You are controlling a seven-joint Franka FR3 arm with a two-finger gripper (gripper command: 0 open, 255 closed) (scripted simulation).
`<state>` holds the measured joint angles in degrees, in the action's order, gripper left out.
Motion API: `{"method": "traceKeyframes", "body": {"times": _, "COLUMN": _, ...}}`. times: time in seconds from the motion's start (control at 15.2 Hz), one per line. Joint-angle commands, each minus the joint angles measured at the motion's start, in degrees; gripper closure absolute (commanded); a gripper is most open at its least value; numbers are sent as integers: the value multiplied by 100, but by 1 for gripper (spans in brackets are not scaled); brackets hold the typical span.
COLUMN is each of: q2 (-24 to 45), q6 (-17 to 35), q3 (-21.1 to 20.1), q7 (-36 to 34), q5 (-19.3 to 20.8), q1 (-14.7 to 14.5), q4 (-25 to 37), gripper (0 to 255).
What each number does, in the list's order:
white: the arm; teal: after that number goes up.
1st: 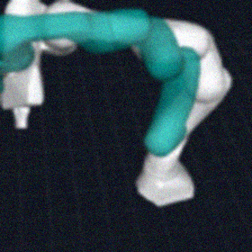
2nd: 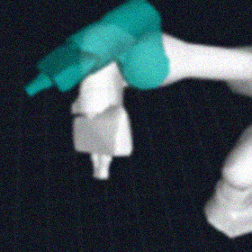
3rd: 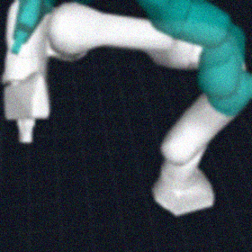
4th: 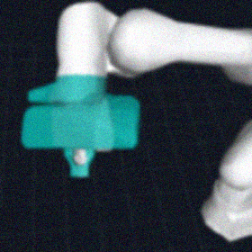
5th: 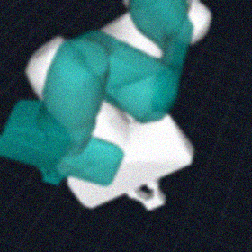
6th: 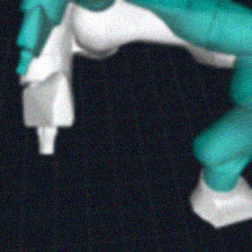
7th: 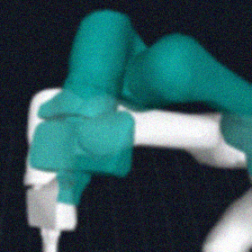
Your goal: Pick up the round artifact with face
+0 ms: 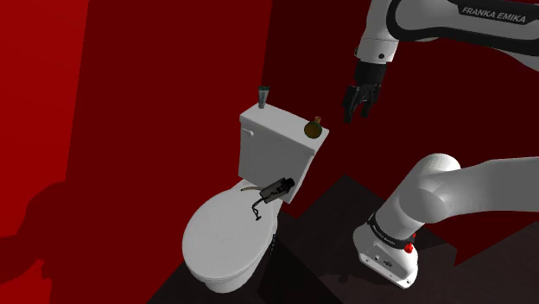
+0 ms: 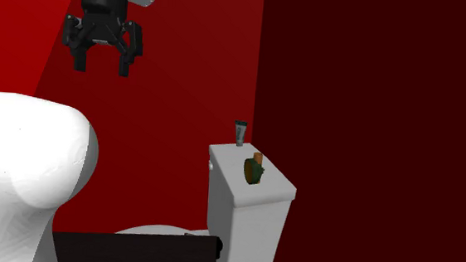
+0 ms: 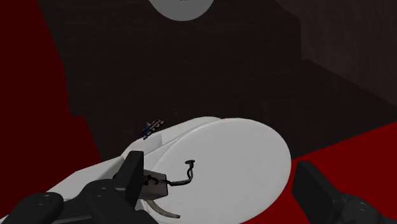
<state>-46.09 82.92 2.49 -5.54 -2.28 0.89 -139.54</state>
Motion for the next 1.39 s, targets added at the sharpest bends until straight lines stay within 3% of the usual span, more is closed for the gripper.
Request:
{"method": "traceKeyframes", "body": {"times": 0.0, "q2": 0, "q6": 0, "q3": 0, "q7": 0, "q5": 0, "q1": 0, "q4": 0, "gripper": 0}}
{"method": "traceKeyframes", "body": {"times": 0.66, "q2": 957, "q6": 1865, "q3": 803, "q7": 915, "q5": 759, "q1": 338, "q4": -578, "gripper": 0}}
{"method": "traceKeyframes", "body": {"times": 1.32, "q2": 2693, "q6": 3756, "q3": 1631, "q7": 1817, "q5": 1037, "q1": 521, "q4": -343, "gripper": 0}}
